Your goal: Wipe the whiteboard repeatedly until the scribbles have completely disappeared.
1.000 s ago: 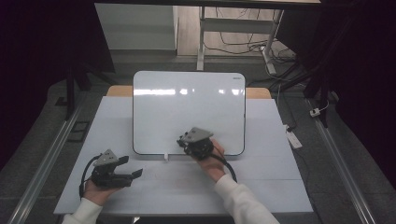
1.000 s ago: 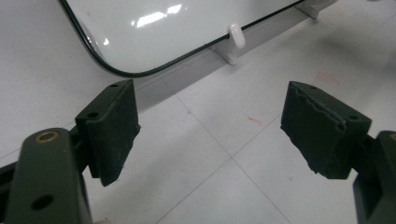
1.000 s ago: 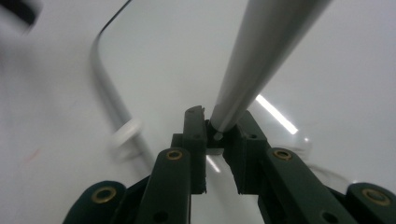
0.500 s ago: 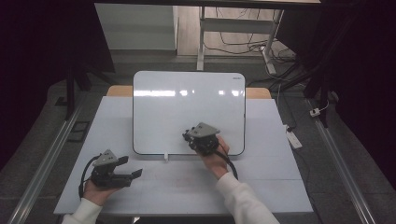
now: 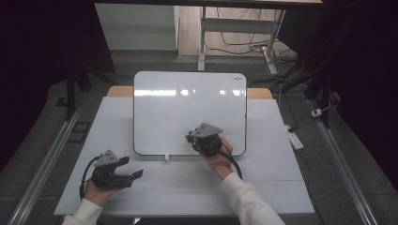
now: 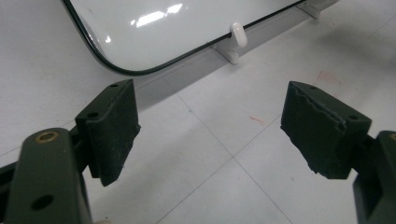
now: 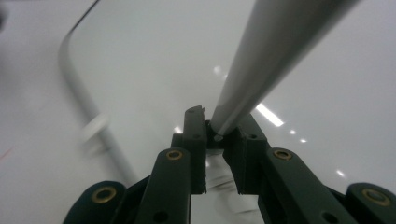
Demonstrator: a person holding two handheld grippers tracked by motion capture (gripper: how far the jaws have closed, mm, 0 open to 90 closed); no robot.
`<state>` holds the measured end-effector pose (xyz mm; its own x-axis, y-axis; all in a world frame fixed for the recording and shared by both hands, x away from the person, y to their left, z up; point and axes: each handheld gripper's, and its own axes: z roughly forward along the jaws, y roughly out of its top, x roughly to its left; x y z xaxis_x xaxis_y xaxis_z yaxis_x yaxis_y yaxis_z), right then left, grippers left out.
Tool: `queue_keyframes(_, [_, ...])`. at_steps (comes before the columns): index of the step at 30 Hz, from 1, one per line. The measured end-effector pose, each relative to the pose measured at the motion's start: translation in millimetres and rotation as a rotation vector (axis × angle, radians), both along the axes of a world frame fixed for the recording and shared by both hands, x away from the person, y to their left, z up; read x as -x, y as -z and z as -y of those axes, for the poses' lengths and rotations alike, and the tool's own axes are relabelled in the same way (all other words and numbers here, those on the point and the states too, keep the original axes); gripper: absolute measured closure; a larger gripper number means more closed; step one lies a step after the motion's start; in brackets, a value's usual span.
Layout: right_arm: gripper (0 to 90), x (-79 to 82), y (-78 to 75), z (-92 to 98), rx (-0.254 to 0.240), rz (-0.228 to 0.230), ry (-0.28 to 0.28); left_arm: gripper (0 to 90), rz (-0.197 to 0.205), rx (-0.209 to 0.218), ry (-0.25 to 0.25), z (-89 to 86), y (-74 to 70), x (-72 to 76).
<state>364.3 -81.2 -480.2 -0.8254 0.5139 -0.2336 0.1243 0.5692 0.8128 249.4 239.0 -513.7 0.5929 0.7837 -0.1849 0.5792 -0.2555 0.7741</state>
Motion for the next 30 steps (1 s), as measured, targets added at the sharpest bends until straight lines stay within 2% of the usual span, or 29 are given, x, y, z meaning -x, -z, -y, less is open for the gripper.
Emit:
queue_keyframes(1, [77.3, 2.7, 1.8, -1.1, 0.017, 0.006, -0.013, 20.0, 0.001, -0.002, 0.001, 0.0, 0.0, 0.1])
queue_keyframes(2, [77.3, 0.9, 0.2, 0.6, 0.013, -0.001, -0.009, 20.0, 0.002, -0.002, 0.002, 0.1, -0.2, 0.5])
queue_keyframes(5, [77.3, -10.3, -9.3, 15.3, -0.069, 0.010, 0.091, 20.0, 0.007, 0.000, -0.001, 0.1, -1.1, 1.8])
queue_keyframes(6, [77.3, -10.9, -9.4, 17.1, -0.084, -0.001, 0.097, 20.0, 0.008, 0.002, -0.002, 0.0, -1.2, 1.7])
queue_keyframes(8, [77.3, 2.1, 1.5, 5.6, -0.020, -0.010, 0.027, 20.0, 0.002, 0.002, -0.002, 0.1, -0.8, 0.6])
queue_keyframes(9, [77.3, 2.1, 1.5, 5.6, -0.020, -0.010, 0.027, 20.0, 0.000, 0.001, 0.000, 0.3, -0.3, -0.1])
queue_keyframes(10, [77.3, 6.3, 5.6, 1.2, 0.007, -0.002, -0.009, 20.0, -0.001, -0.002, 0.001, 0.5, 0.0, -0.4])
queue_keyframes(11, [77.3, 8.0, 6.3, -0.6, 0.026, 0.019, -0.017, 19.9, -0.002, -0.002, 0.002, 1.0, 0.2, -0.2])
queue_keyframes(12, [77.3, 5.3, 4.5, 0.4, 0.016, 0.014, -0.014, 19.9, -0.001, -0.003, 0.003, 1.1, 0.1, 0.2])
queue_keyframes(15, [77.3, -11.4, -9.8, 9.8, -0.069, 0.032, 0.082, 20.0, 0.004, 0.000, -0.001, 1.2, -0.8, 1.2])
queue_keyframes(17, [77.3, -18.1, -15.0, 7.2, -0.096, 0.023, 0.099, 20.0, 0.003, 0.000, -0.001, 0.9, -0.6, 0.4])
queue_keyframes(18, [77.3, -18.1, -15.0, 7.2, -0.096, 0.023, 0.099, 20.0, 0.001, -0.001, 0.000, 0.8, -0.2, 0.0])
queue_keyframes(19, [77.3, -11.5, -8.5, -2.1, -0.053, 0.010, 0.031, 20.0, 0.000, -0.002, 0.001, 0.6, 0.2, -0.3])
queue_keyframes(20, [77.3, -11.5, -8.5, -2.1, -0.053, 0.010, 0.031, 20.0, -0.001, 0.000, 0.002, 0.3, 0.7, -0.6])
queue_keyframes(21, [77.3, -8.8, -6.2, -5.3, -0.022, 0.028, 0.003, 20.0, -0.003, 0.001, 0.003, 0.1, 1.0, -0.8])
queue_keyframes(22, [77.3, -9.6, -7.2, -6.0, -0.017, 0.033, 0.002, 20.0, -0.004, 0.000, 0.003, 0.0, 1.1, -1.0])
queue_keyframes(25, [77.3, -22.7, -17.1, 3.5, -0.119, 0.020, 0.099, 20.0, -0.001, -0.001, 0.002, 0.2, 0.4, 0.4])
queue_keyframes(26, [77.3, -25.7, -19.1, 5.2, -0.135, 0.013, 0.115, 20.0, 0.001, -0.001, 0.002, 0.1, 0.1, 0.8])
queue_keyframes(27, [77.3, -25.2, -18.7, 3.9, -0.136, 0.012, 0.115, 20.0, 0.002, 0.000, 0.001, -0.2, -0.1, 0.8])
queue_keyframes(29, [77.3, -17.2, -13.3, -4.8, -0.074, 0.008, 0.054, 20.1, 0.000, 0.002, 0.001, -0.6, 0.4, -0.1])
queue_keyframes(30, [77.3, -12.4, -8.9, -10.0, -0.037, 0.009, 0.005, 20.1, -0.003, 0.001, 0.000, -0.5, 0.8, -0.6])
